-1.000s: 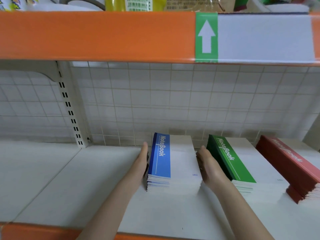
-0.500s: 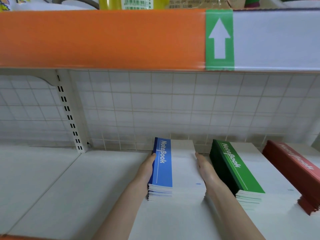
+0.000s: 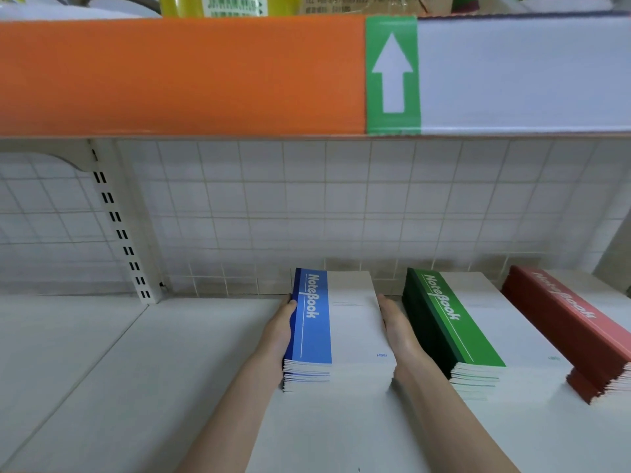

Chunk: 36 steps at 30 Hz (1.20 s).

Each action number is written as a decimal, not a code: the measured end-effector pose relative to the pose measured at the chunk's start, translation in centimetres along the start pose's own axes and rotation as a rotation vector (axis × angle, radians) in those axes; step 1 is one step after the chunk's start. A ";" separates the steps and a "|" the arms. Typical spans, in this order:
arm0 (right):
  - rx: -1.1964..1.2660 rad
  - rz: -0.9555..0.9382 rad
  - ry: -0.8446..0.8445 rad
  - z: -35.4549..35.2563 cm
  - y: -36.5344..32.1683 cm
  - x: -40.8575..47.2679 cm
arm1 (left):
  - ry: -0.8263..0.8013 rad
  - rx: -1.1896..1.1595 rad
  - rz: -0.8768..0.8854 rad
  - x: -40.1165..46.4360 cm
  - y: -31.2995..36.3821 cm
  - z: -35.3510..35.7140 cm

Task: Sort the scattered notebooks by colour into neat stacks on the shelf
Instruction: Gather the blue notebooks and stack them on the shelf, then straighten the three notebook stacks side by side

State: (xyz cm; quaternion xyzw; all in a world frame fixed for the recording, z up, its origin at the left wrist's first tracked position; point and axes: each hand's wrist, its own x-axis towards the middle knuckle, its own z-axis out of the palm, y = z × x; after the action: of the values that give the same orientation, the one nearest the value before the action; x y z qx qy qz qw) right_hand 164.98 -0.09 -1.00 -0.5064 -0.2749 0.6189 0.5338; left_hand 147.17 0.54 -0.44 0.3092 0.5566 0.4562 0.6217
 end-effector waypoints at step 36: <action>-0.808 -0.579 0.124 -8.0 -11.3 -6.6 | -0.097 0.258 0.665 -7.7 1.8 11.1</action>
State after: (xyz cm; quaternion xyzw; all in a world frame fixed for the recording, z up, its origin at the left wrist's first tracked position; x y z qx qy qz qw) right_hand 176.16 -4.74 8.48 -0.6114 -0.5895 0.2582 0.4604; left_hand 157.84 -4.39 6.43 0.5705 0.4486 0.5443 0.4208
